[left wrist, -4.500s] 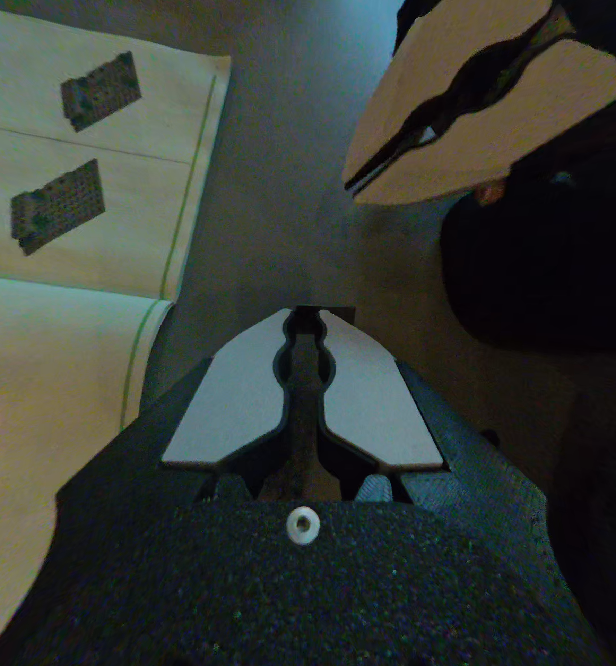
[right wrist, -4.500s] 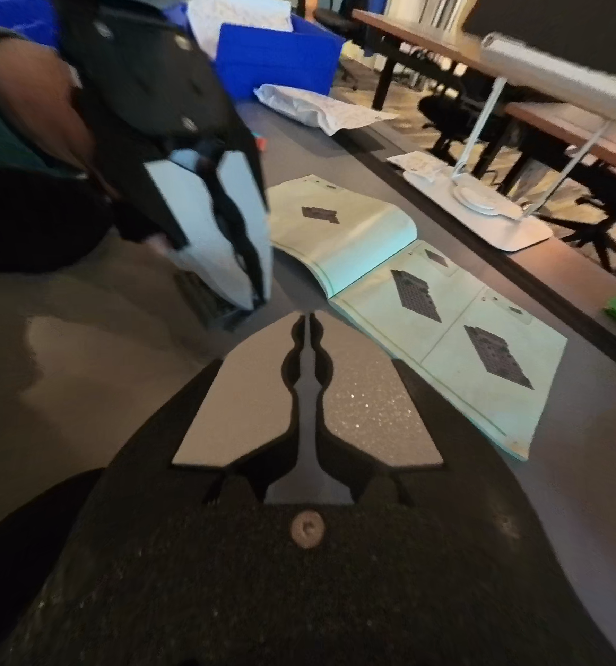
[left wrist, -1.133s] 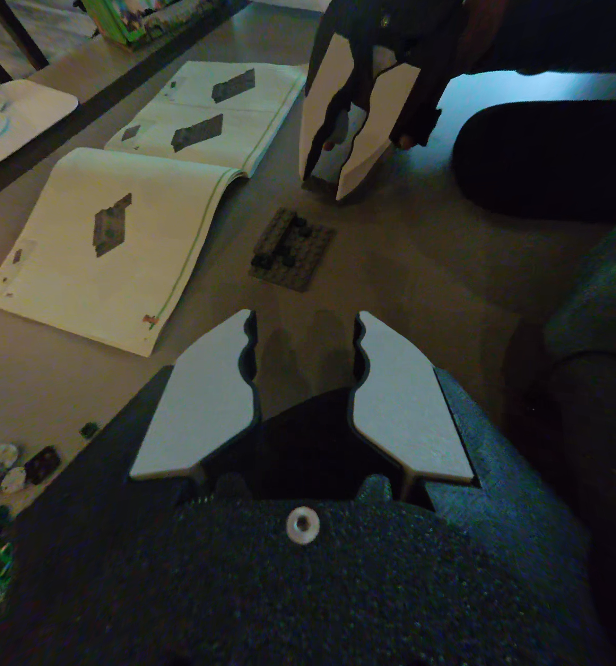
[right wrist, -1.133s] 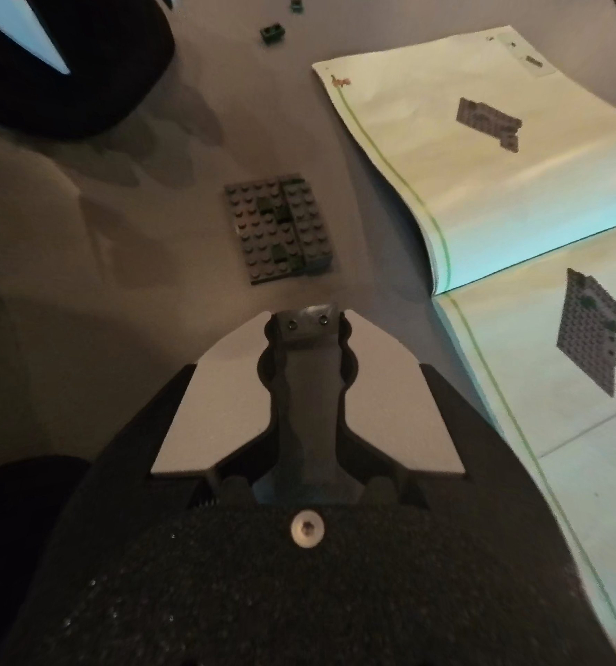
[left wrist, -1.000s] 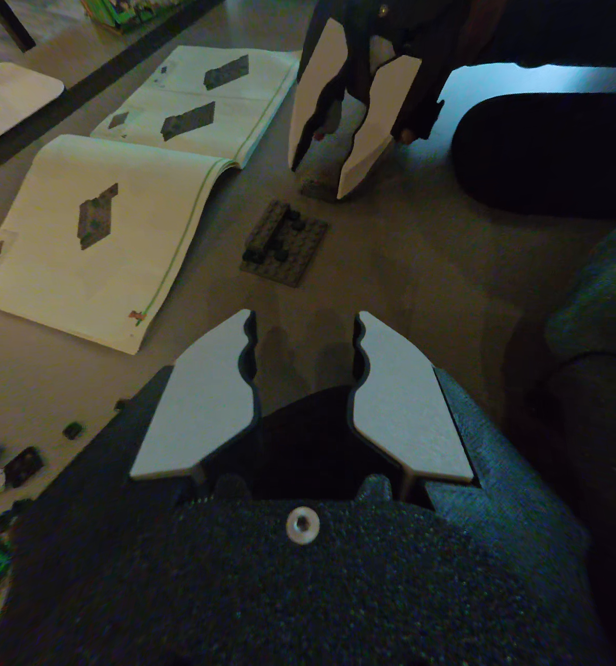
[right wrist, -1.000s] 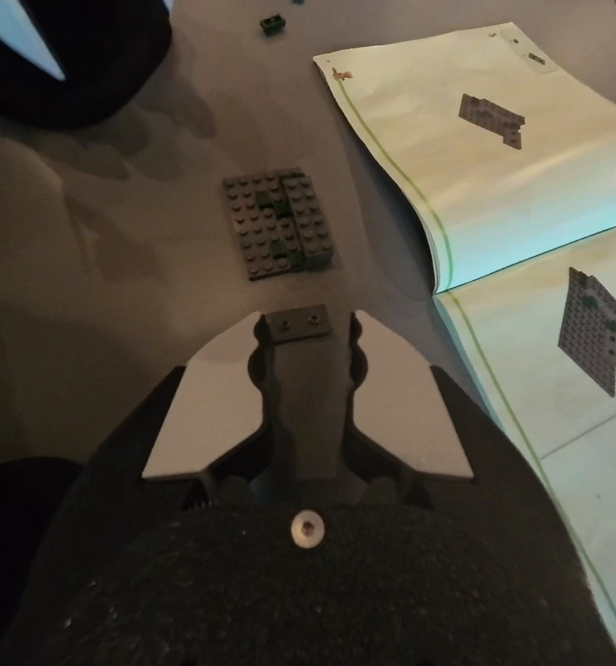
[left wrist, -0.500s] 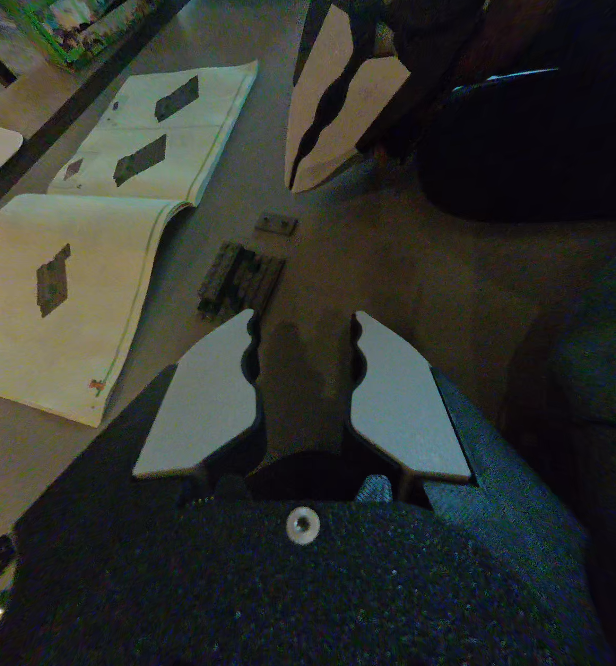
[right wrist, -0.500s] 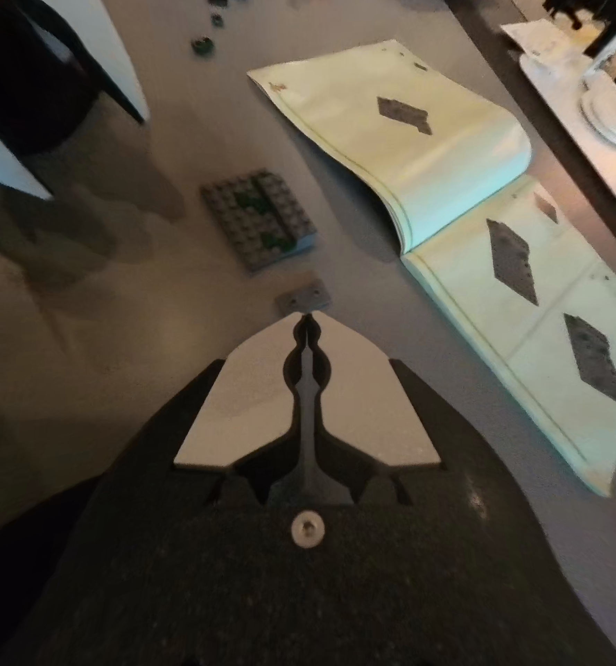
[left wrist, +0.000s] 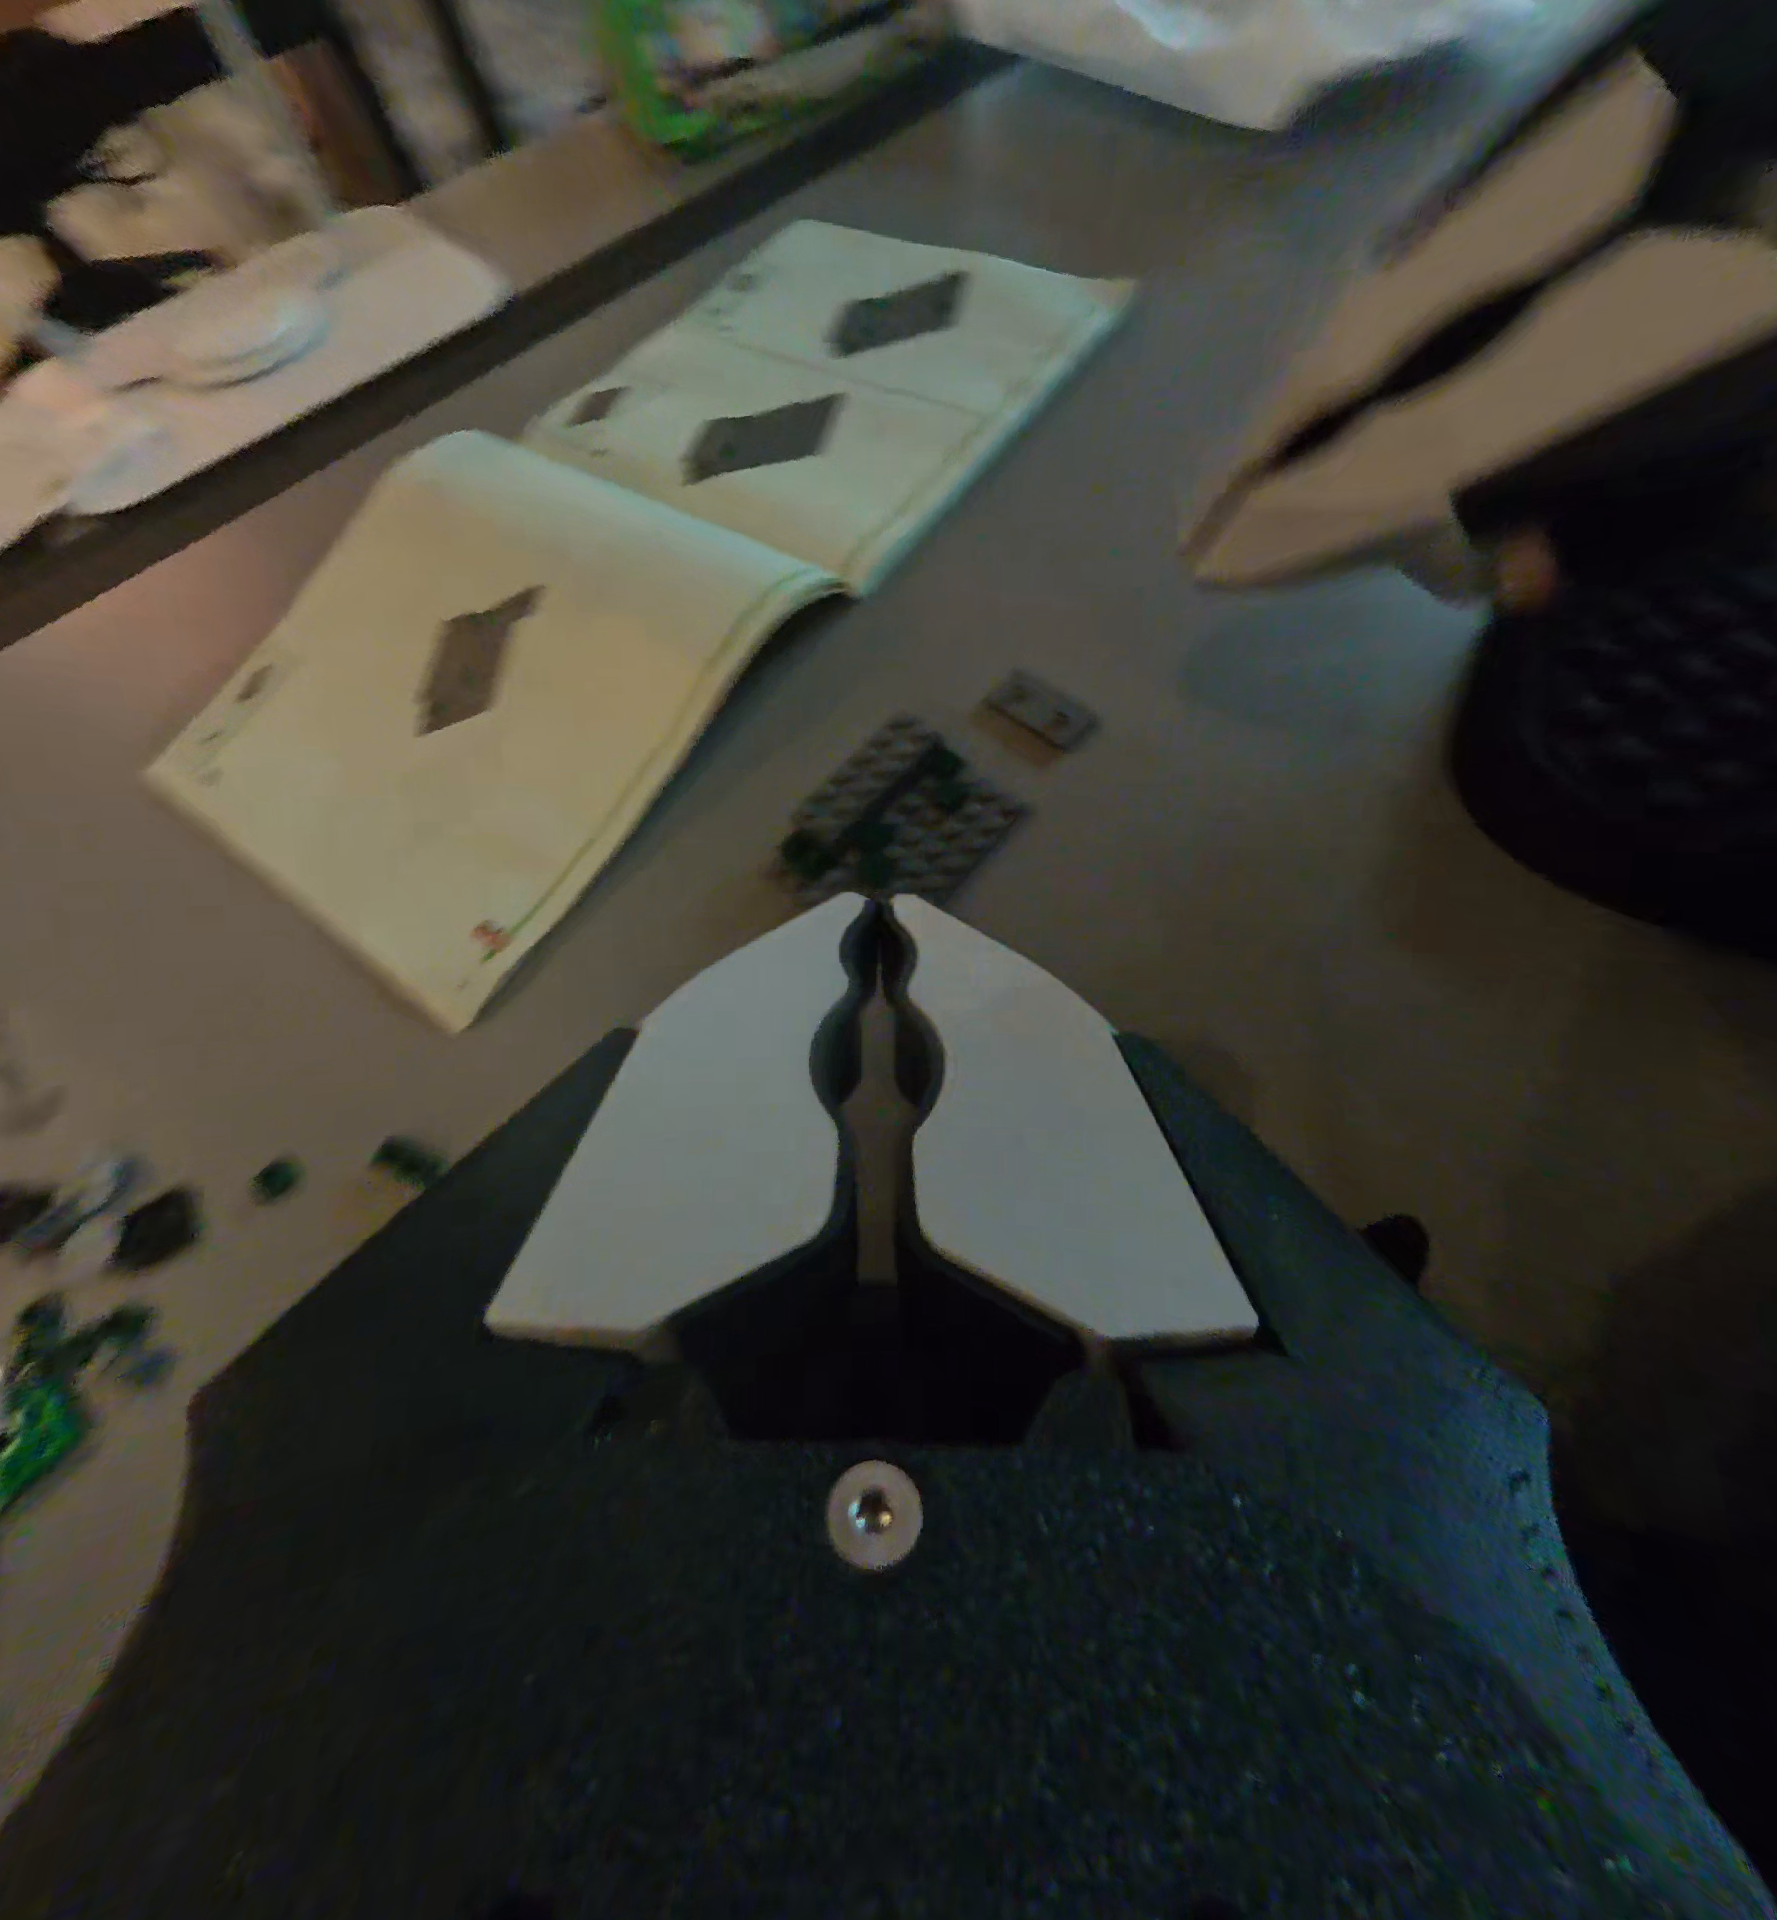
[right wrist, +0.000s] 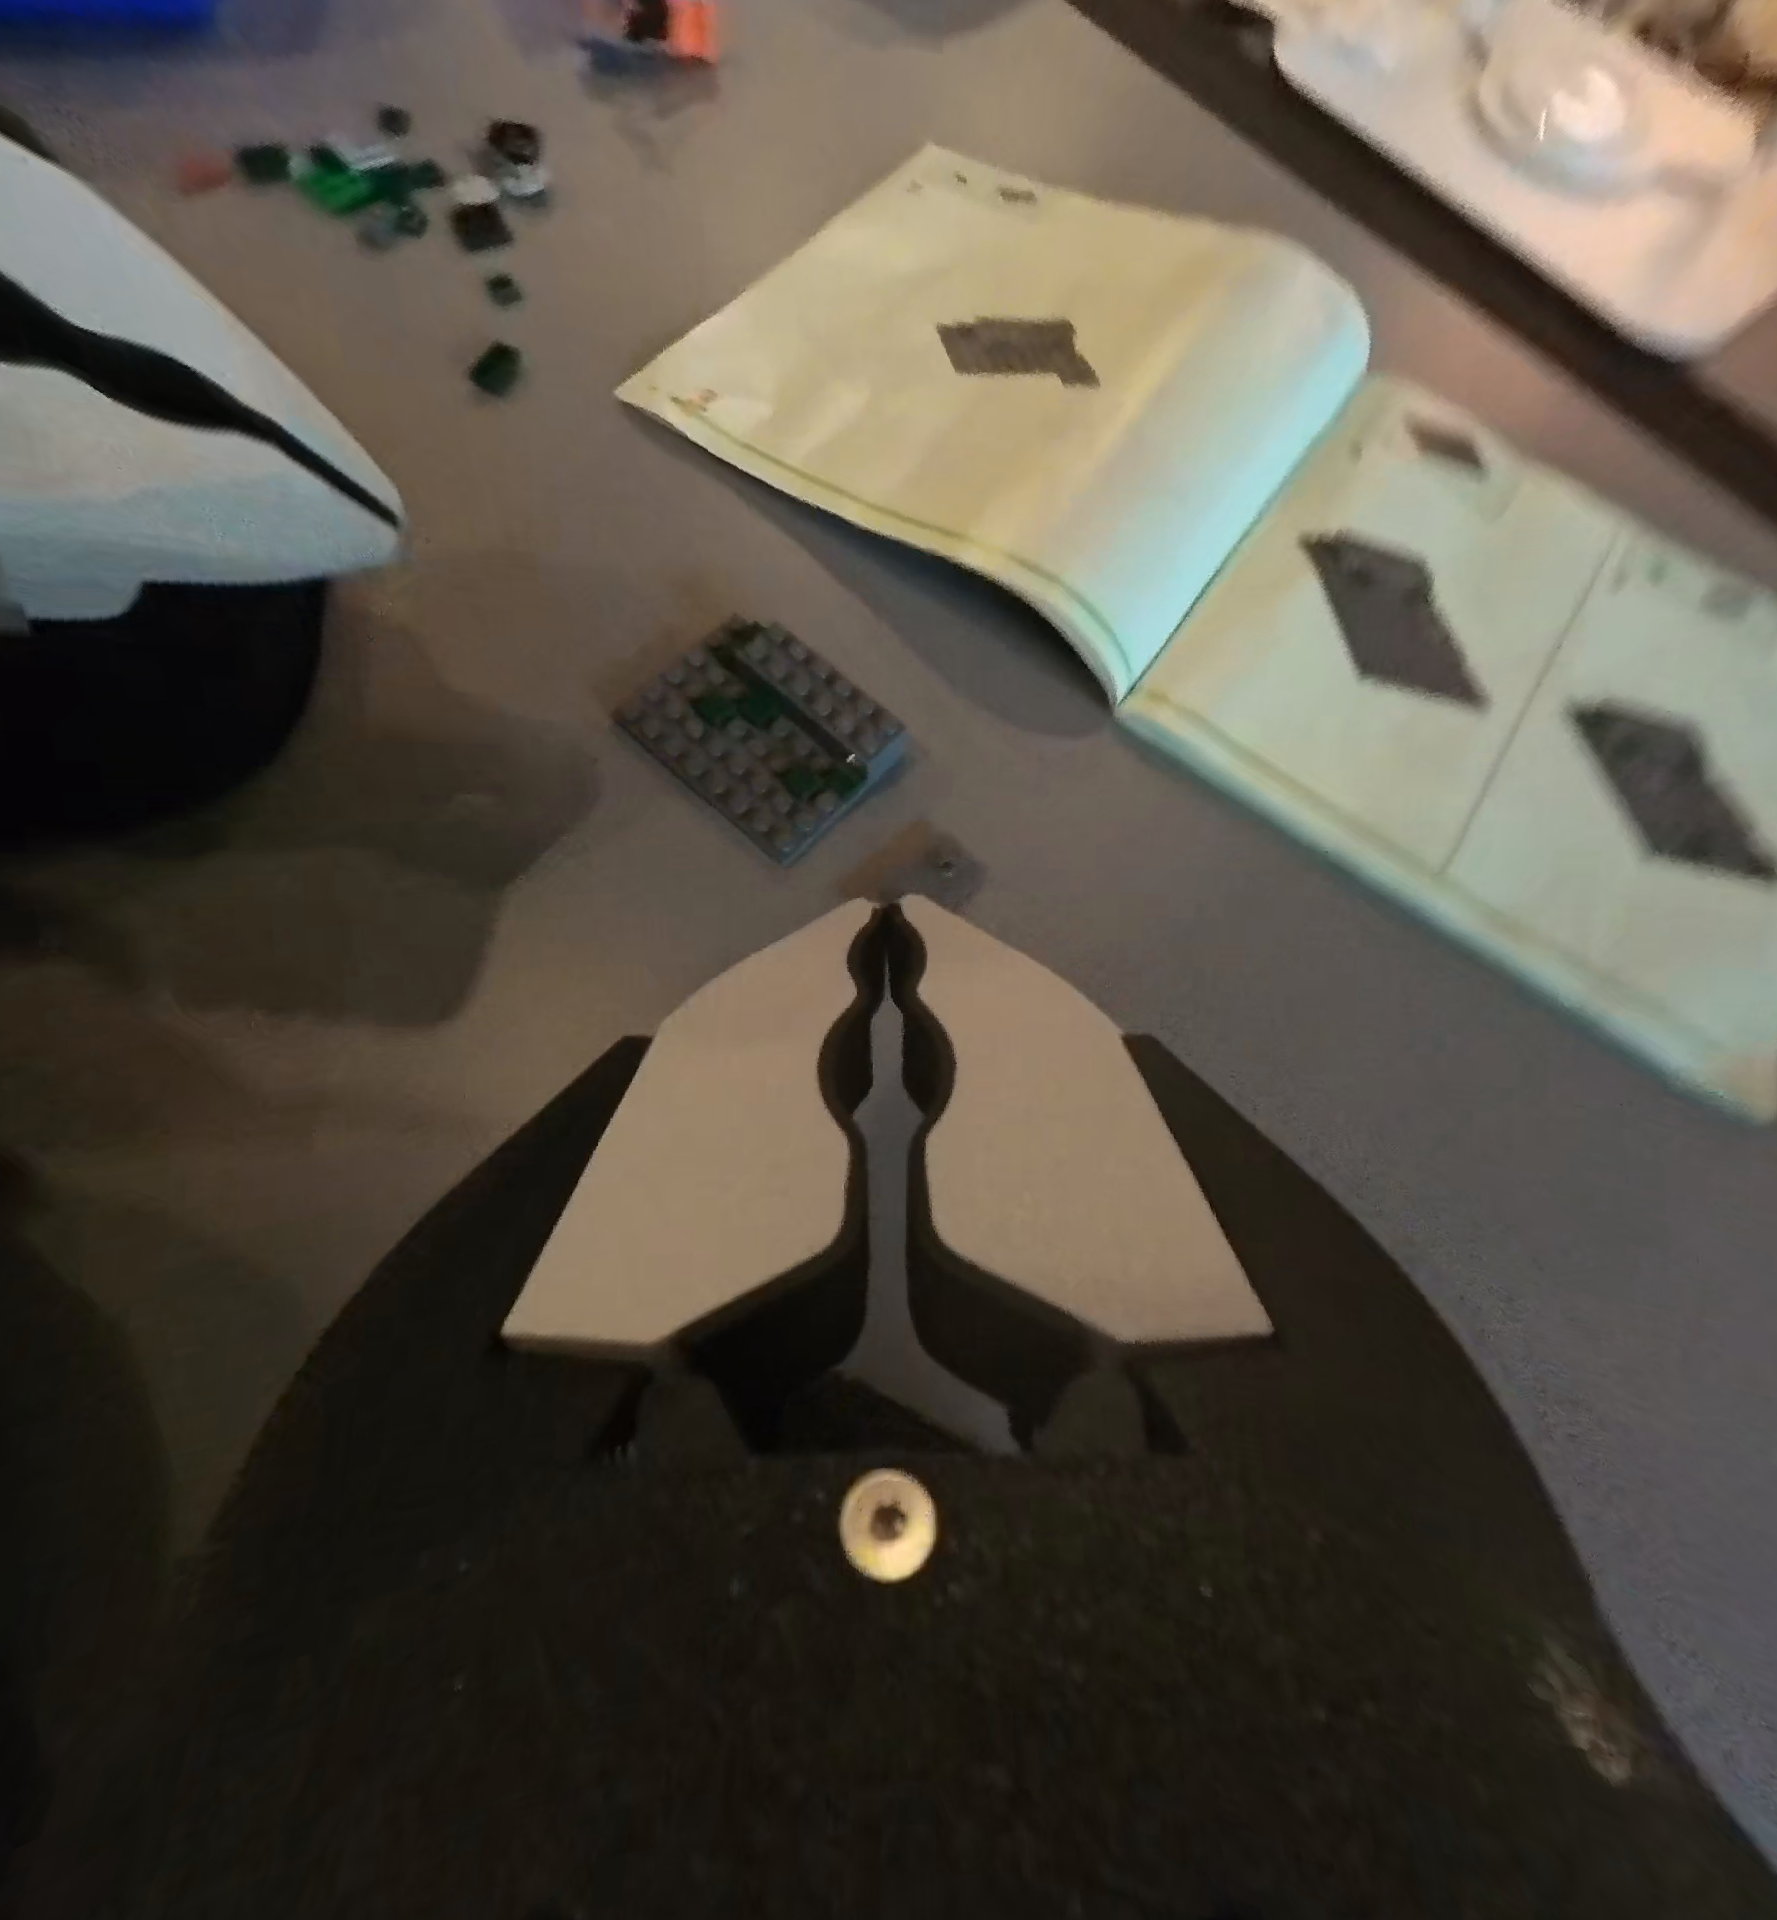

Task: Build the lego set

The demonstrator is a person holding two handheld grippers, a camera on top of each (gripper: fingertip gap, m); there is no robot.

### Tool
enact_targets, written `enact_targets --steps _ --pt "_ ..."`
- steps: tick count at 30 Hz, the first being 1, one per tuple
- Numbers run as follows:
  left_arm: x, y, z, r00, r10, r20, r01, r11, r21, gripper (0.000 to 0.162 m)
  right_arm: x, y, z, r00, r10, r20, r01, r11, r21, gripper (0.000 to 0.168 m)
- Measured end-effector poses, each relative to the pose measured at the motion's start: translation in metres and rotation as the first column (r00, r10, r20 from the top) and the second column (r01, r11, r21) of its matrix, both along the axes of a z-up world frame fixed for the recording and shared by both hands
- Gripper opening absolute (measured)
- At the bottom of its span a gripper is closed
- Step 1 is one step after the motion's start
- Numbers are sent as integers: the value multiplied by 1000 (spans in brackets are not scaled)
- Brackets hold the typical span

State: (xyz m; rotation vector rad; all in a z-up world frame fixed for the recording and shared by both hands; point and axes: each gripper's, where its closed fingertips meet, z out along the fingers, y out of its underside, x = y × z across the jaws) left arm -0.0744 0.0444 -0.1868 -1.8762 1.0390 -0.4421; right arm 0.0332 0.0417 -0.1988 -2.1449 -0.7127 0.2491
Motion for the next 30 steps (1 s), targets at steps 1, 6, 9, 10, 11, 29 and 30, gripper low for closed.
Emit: enact_targets --steps 1,6,9,10,11,29,30 --pt "-2 2 2 1000 28 9 -28 1000 4 0 -1 0 -4 1000 -30 0 30 999 -13 0" --pt "-9 7 -3 994 110 7 -110 994 -1 0 -8 2 -31 990 -132 46 134 990 -40 0" --pt "-10 5 -10 993 118 -5 -118 993 -13 0 -9 3 -35 987 -151 56 153 988 -34 0" --pt "-10 4 -12 993 116 -10 -116 993 -12 0 -8 4 -35 987 -150 52 152 988 -31 0" --pt "-9 3 -13 994 112 -14 -112 994 -11 0 -8 4 -34 988 -148 45 150 988 -27 0" --pt "0 -2 -30 998 43 -51 -44 999 -7 0 -19 4 -23 999 -33 -21 34 998 47 0" --pt "-2 -1 -27 998 39 -50 -39 999 -4 0 -19 4 -22 999 -29 -23 30 998 54 0"
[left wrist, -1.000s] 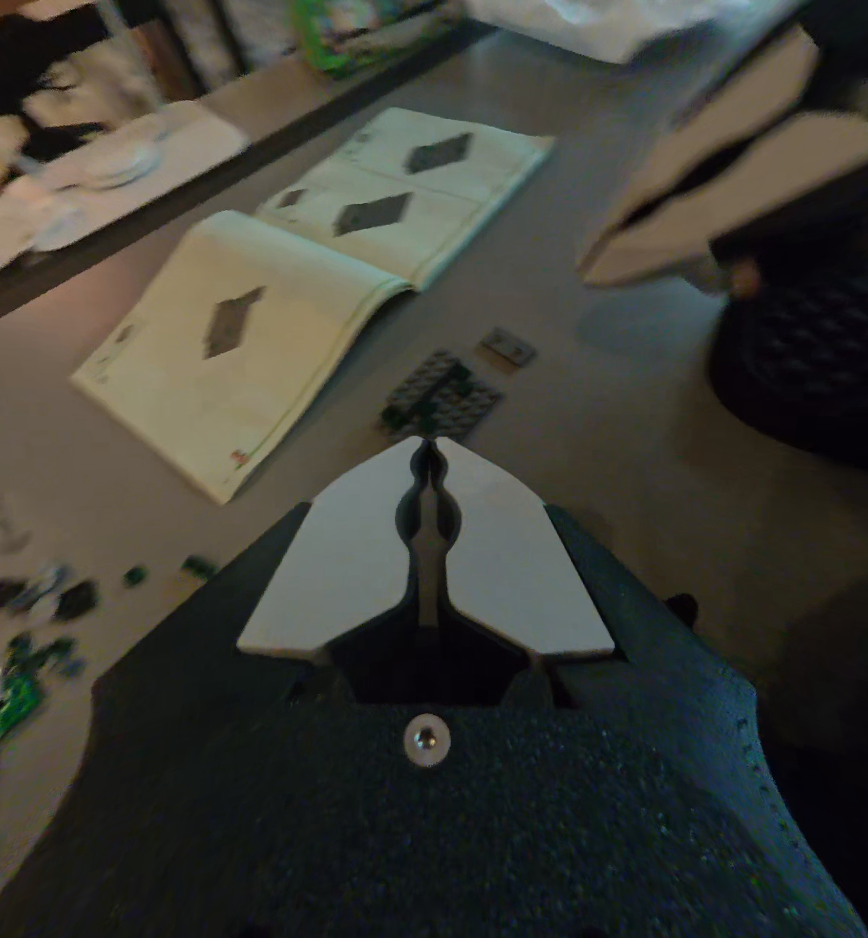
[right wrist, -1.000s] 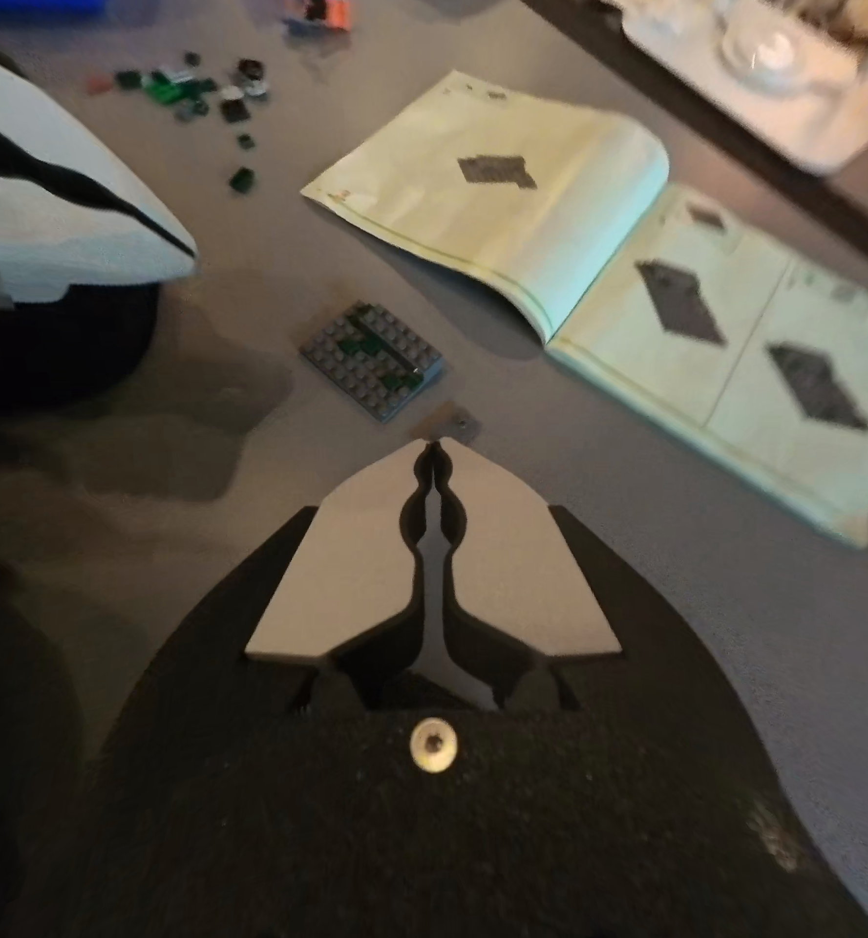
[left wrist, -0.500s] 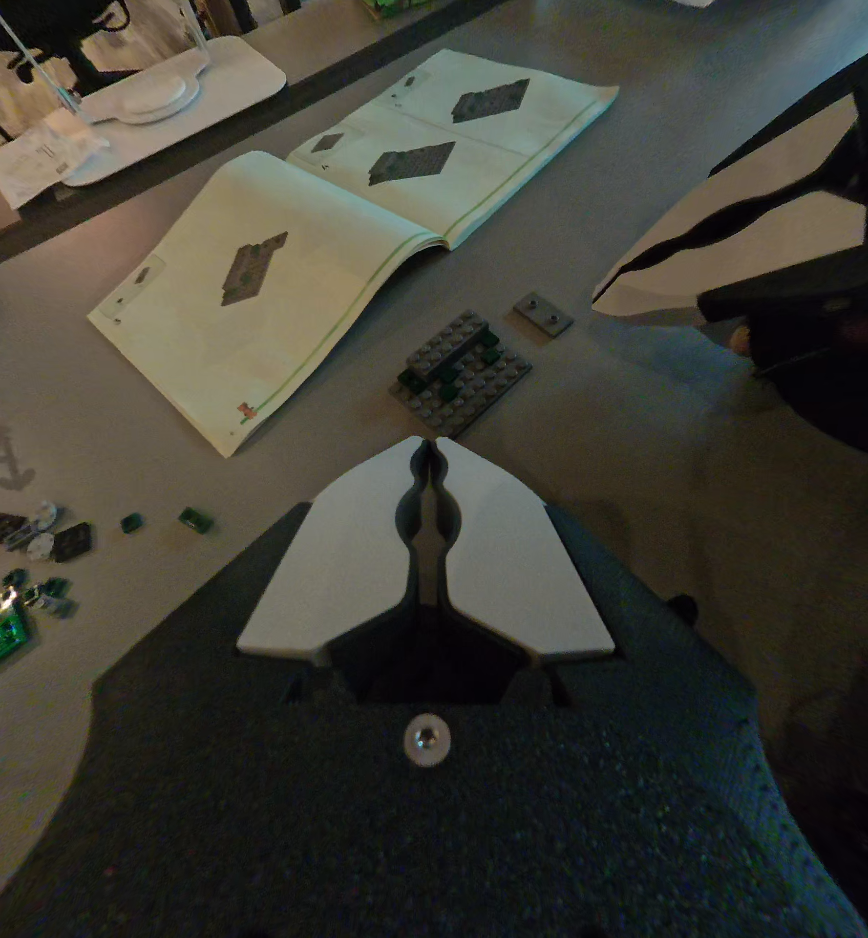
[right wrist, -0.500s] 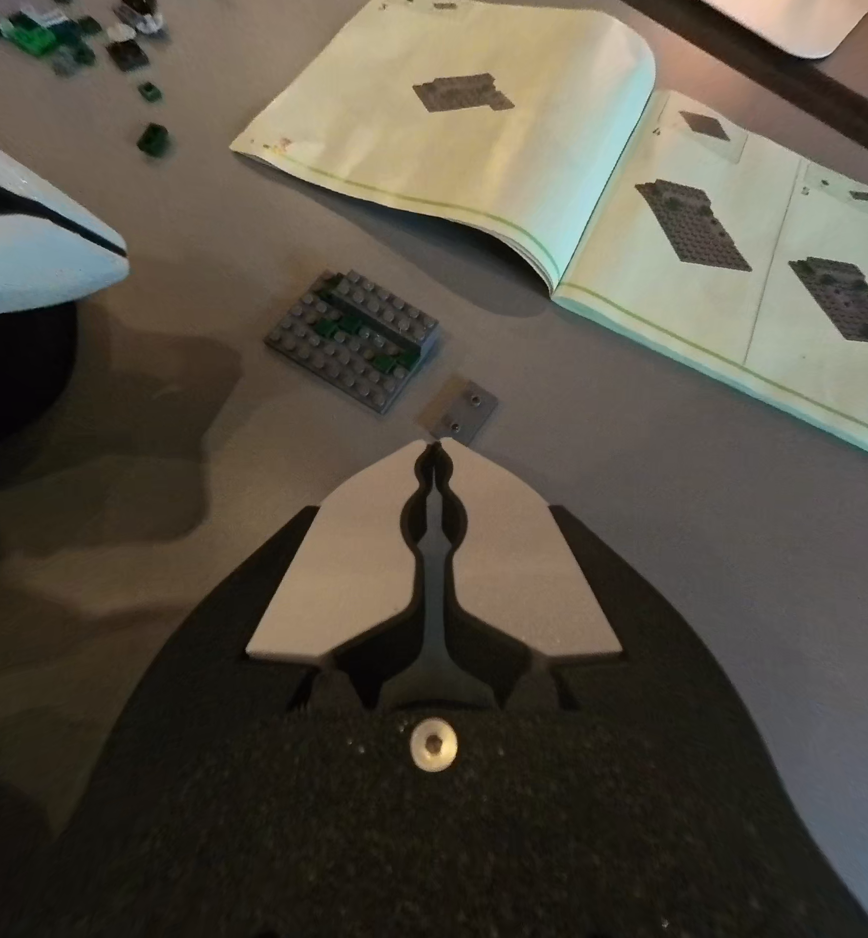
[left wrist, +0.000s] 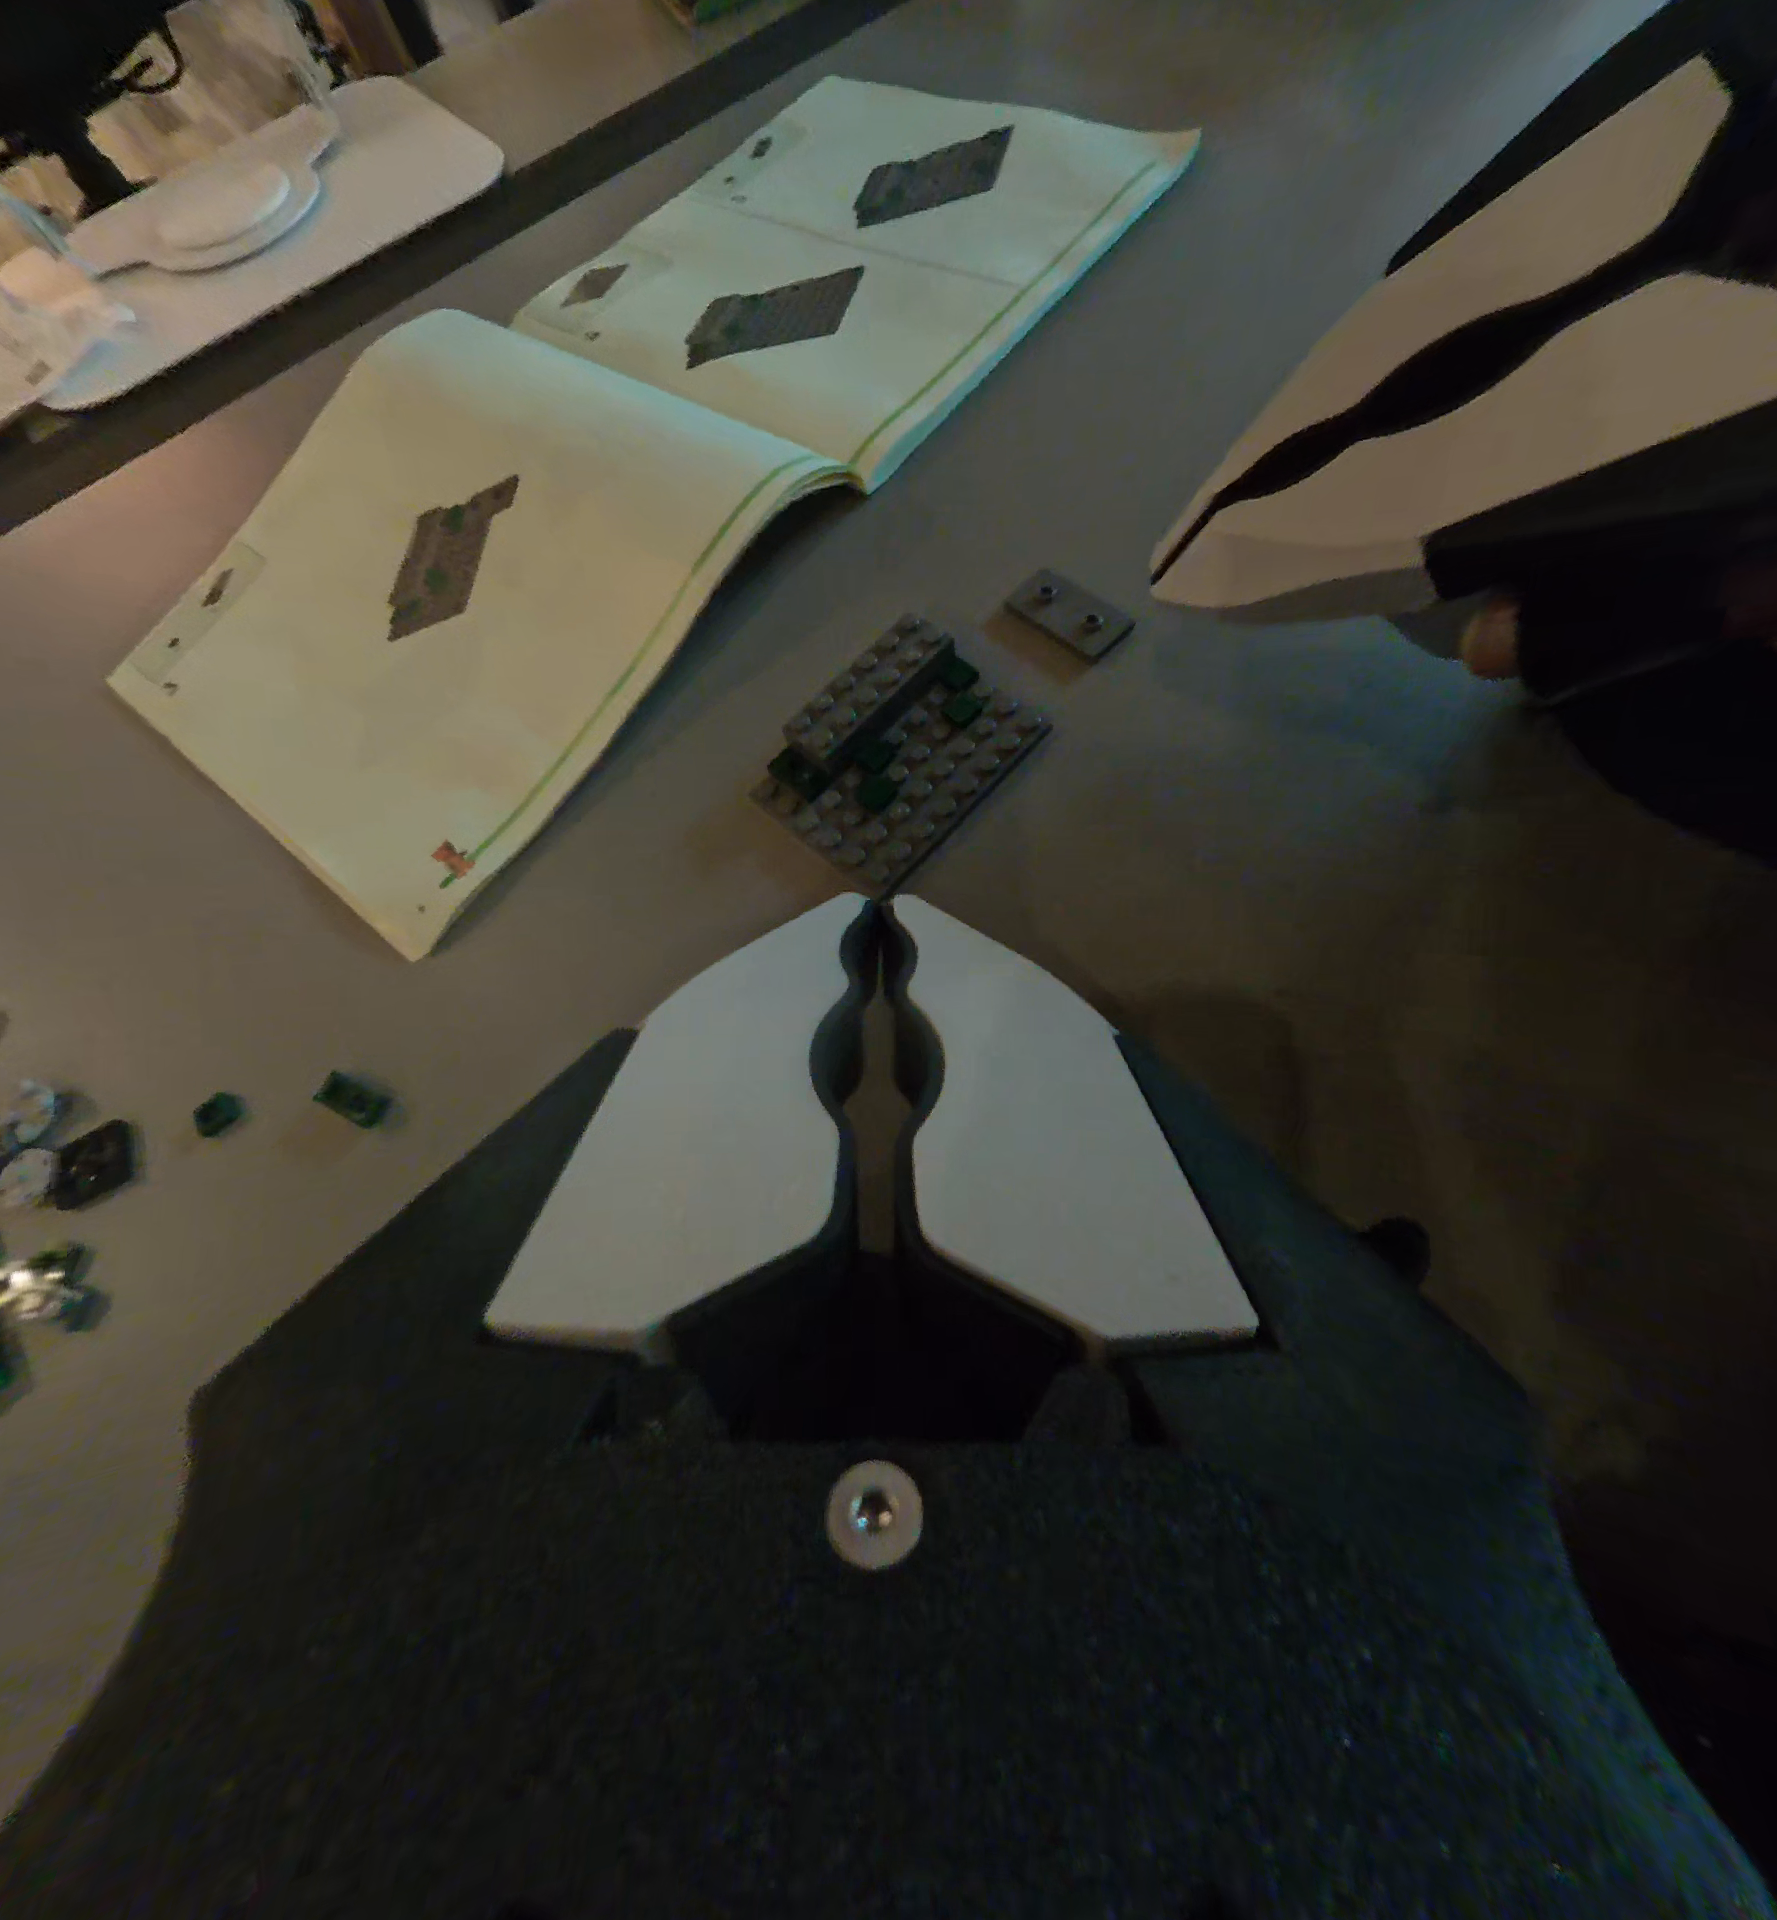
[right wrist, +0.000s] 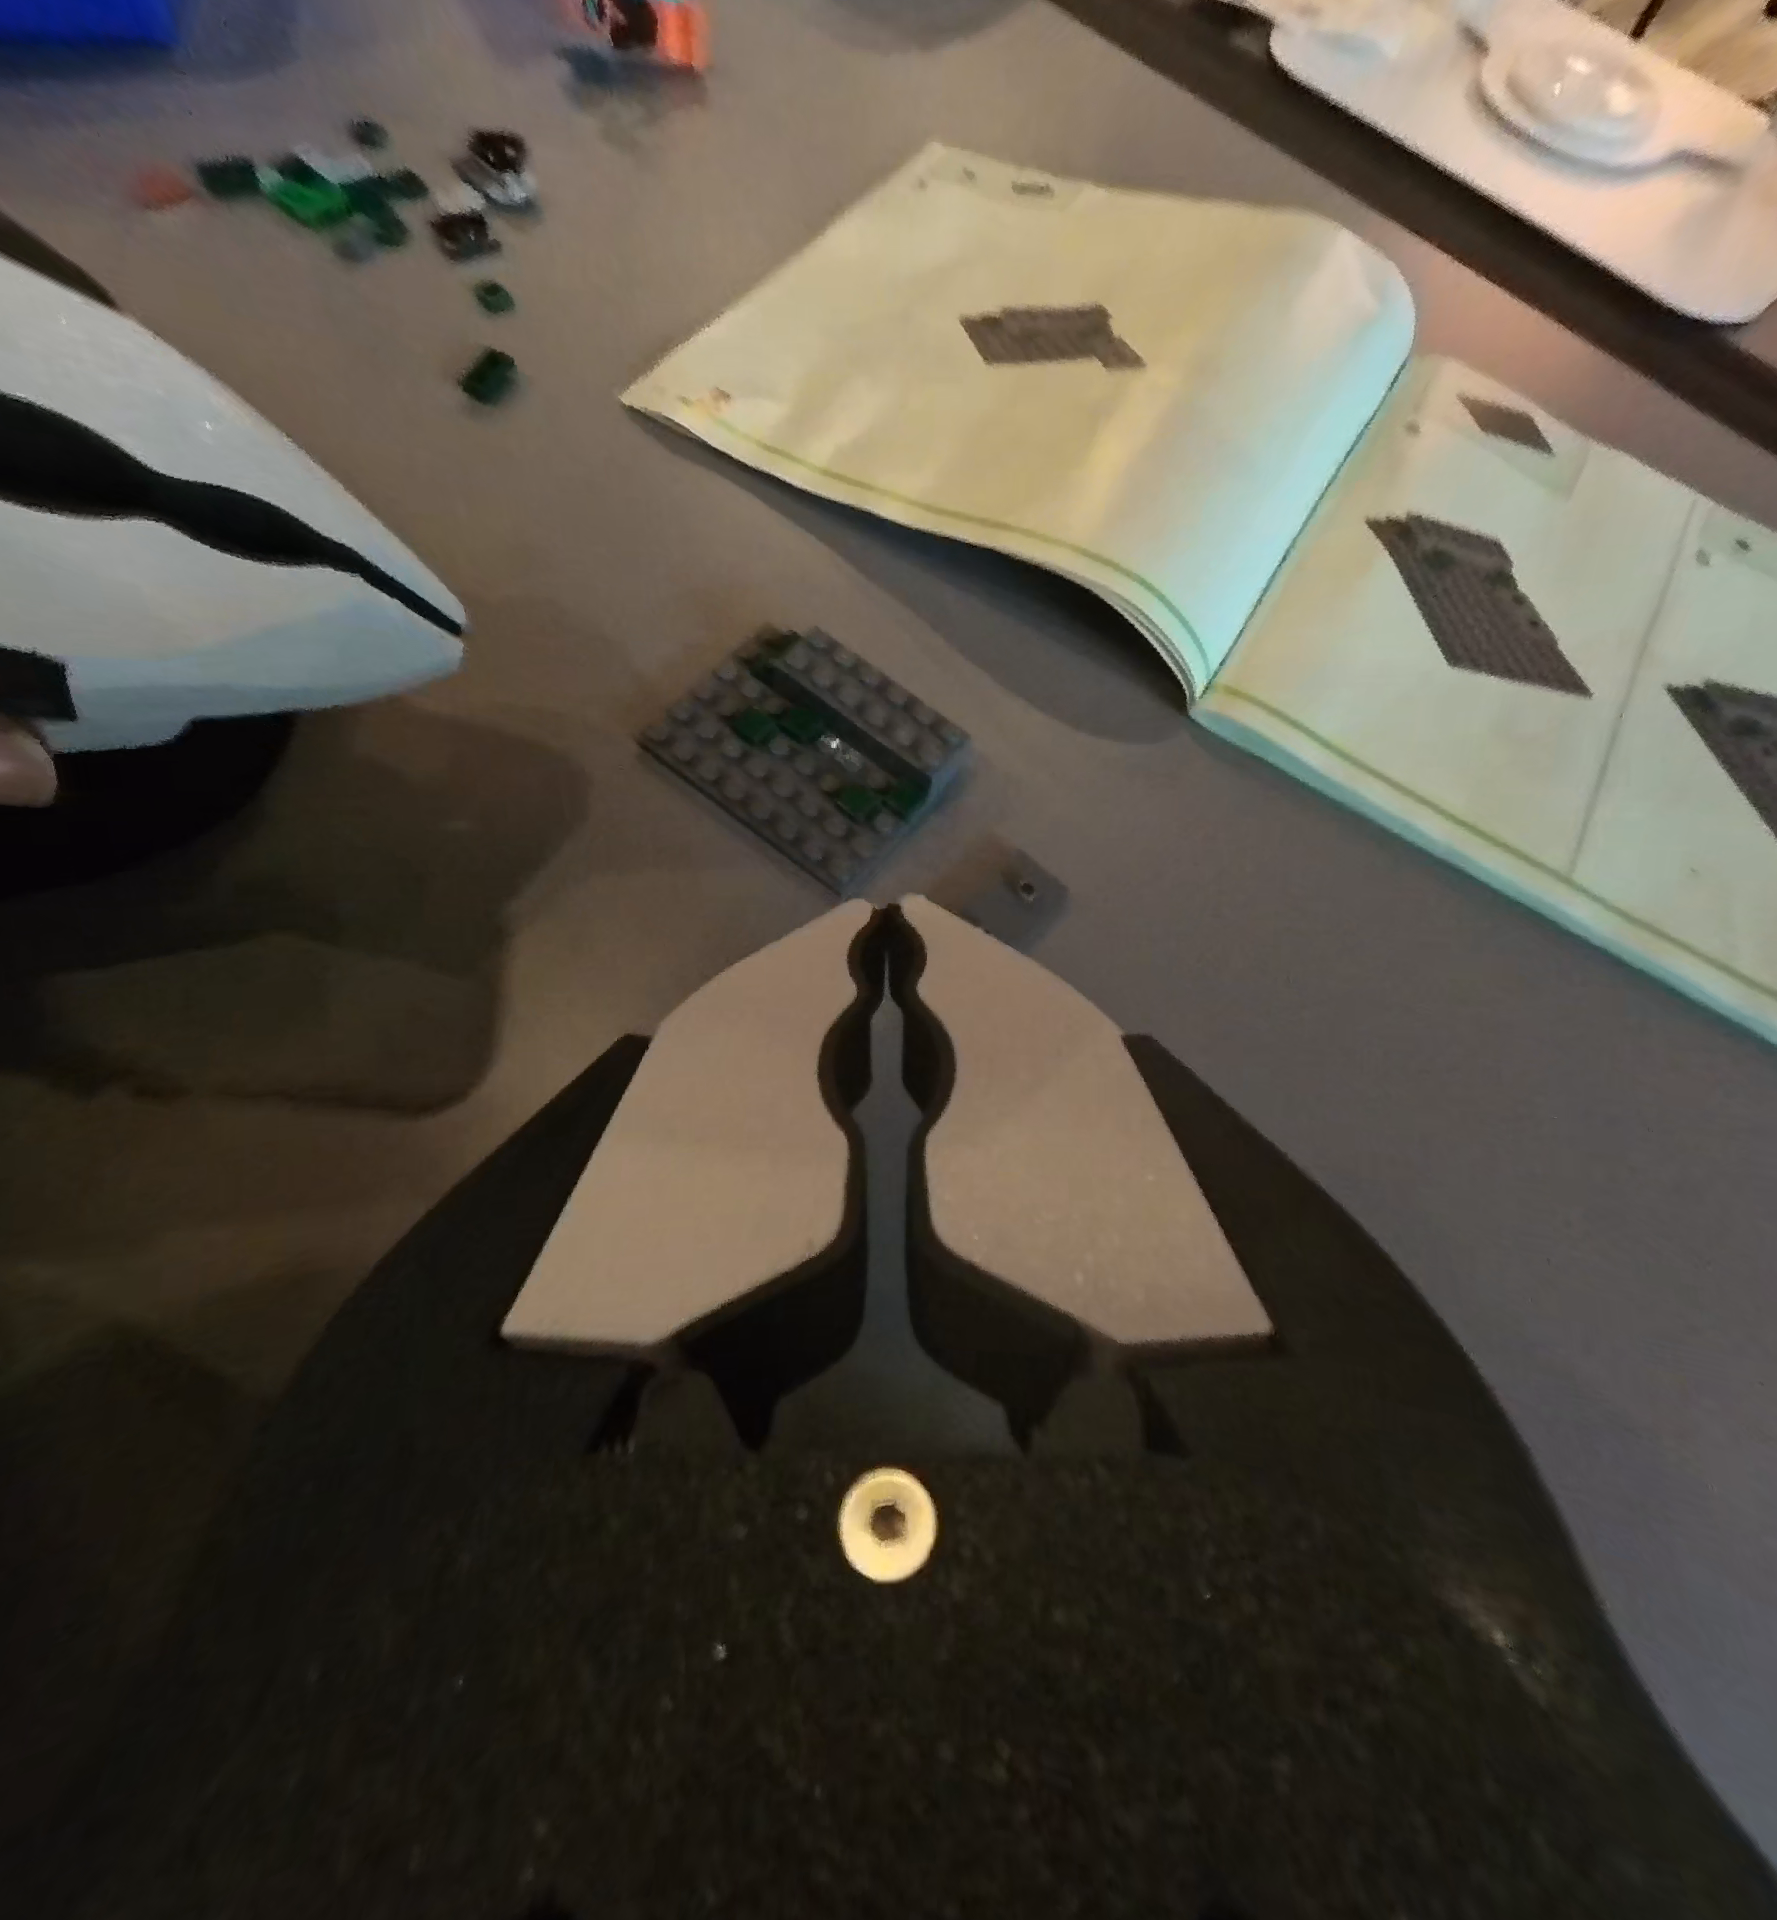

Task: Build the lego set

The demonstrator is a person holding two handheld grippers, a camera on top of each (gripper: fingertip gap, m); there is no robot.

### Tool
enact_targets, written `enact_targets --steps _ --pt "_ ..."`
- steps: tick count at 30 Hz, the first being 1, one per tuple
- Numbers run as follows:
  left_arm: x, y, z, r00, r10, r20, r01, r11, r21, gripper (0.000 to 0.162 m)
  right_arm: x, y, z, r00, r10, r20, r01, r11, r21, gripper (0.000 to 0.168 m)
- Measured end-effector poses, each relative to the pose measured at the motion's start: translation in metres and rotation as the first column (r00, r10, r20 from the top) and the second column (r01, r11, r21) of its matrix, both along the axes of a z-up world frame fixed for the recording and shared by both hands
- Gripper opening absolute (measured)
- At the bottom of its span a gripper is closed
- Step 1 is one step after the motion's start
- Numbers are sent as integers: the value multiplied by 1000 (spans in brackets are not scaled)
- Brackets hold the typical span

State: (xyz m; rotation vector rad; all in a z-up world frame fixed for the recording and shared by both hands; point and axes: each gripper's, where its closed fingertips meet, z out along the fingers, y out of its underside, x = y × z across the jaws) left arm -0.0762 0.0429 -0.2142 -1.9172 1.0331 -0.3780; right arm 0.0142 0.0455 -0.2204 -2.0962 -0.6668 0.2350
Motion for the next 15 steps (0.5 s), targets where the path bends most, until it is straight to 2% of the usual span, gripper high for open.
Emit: enact_targets --steps 6,10,15 --pt "-43 35 22 995 100 4 -100 994 52 0 8 2 6 1000 -28 3 28 999 25 0" --pt "-78 62 9 981 188 -40 -186 981 47 2 11 6 3 999 -37 7 37 999 17 0" --pt "-87 70 -4 981 180 -72 -178 984 23 4 13 7 -1 999 -38 22 38 999 4 0"
